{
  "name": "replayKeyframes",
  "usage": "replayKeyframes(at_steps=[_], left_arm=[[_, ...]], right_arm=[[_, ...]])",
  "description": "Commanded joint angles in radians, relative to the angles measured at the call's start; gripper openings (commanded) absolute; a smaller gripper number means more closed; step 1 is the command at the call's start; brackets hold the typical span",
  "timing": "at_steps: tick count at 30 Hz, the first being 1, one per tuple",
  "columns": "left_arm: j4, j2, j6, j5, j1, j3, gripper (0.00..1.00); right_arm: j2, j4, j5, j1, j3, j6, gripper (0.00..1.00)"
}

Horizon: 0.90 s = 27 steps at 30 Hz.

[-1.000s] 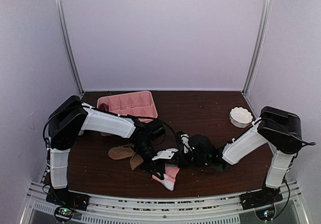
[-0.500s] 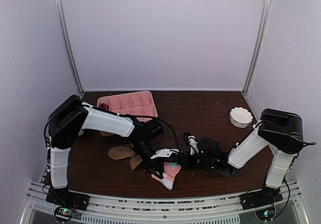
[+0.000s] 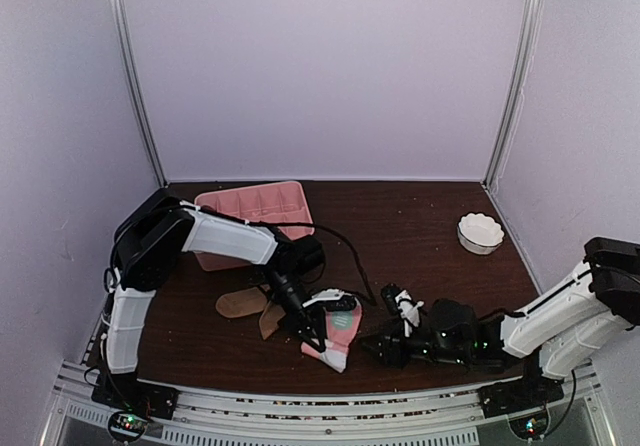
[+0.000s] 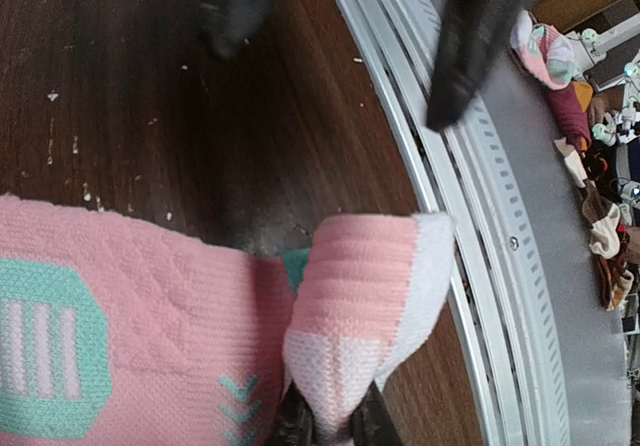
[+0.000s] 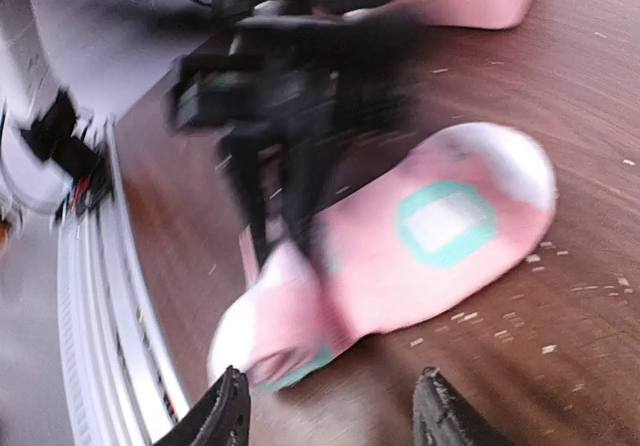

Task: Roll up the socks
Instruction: Pick up the sock from the center of the board.

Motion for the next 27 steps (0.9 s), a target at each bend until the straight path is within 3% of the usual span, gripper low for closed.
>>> replayKeyframes(at_steps=[1, 9, 16, 27], left_arm=[[-0.074, 0.091, 0.027, -0.107, 0.021, 0.022, 0.01], [-0.113, 0.135, 0.055, -0.113, 0.024, 0.066, 0.0], [-0.179, 0.168, 0.11, -0.098, 0.027, 0.1, 0.0], [-0.209, 0.186, 0.137, -0.108, 0.027, 0.123, 0.0]], right_arm=[[-0.039, -0.194, 0.09, 0.114, 0.06, -0.136, 0.57], [0.034, -0.544, 0.306, 0.281, 0.315, -0.293, 0.58], [0.162, -0.711, 0.387, 0.302, 0.469, -0.445, 0.59], [0.242, -0.731, 0.342, 0.243, 0.524, -0.598, 0.52]])
